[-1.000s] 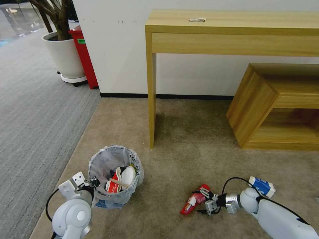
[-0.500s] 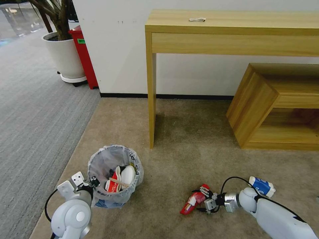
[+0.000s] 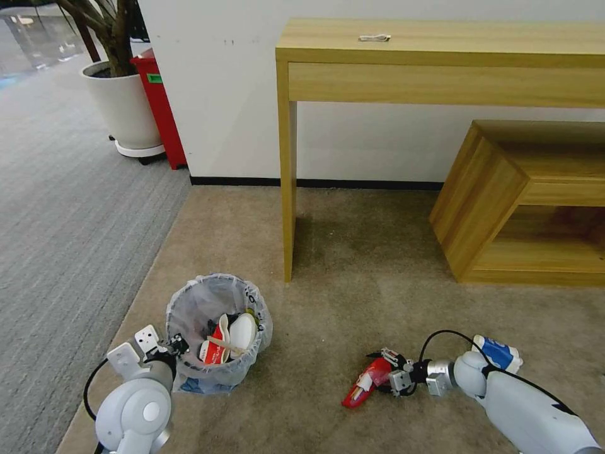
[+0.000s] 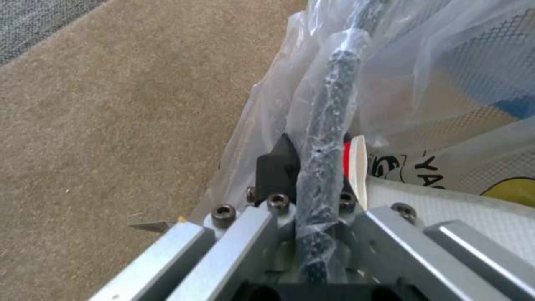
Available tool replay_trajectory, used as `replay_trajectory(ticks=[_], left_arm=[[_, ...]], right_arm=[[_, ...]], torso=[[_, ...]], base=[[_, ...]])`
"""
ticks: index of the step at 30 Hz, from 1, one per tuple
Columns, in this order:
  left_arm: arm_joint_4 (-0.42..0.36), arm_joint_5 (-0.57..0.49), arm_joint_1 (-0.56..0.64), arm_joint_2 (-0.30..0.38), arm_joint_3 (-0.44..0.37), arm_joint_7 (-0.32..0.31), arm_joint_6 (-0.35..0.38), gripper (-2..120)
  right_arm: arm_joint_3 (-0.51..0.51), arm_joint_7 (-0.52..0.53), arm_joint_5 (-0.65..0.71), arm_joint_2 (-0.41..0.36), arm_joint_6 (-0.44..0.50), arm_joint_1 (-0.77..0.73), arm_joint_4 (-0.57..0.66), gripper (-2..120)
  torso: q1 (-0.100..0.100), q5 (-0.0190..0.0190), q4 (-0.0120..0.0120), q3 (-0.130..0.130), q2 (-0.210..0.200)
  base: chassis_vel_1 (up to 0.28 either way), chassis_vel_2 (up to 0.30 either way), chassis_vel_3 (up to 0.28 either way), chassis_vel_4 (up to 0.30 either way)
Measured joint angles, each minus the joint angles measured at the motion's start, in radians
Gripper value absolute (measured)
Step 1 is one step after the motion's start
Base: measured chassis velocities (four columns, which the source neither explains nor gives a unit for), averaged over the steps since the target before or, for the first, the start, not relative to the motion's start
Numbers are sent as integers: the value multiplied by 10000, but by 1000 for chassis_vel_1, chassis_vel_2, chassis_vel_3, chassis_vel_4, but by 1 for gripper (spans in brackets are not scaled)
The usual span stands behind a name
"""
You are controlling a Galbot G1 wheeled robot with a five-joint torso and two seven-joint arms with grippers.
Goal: Pick up the trash bin and place the garbage on the floor into it.
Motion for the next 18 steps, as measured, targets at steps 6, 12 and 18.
replay_trajectory(ticks=[6,12,18], left_arm=[[-40,-24,6,18,-10,0,-9,0],[-110,-43,67,48,-47,0,-29,0],[-146,-45,94,68,-75,1,-38,0]], right_arm=[[-99,26,0,73,-10,112,-134,88],[-251,164,-6,151,-18,224,-285,86],[-378,423,-19,180,-108,317,-303,77]], torso=[[0,-9,-3,0,0],[0,-8,-5,-1,1],[0,8,3,0,0]], base=[[0,0,0,0],[0,0,0,0],[0,0,0,0]])
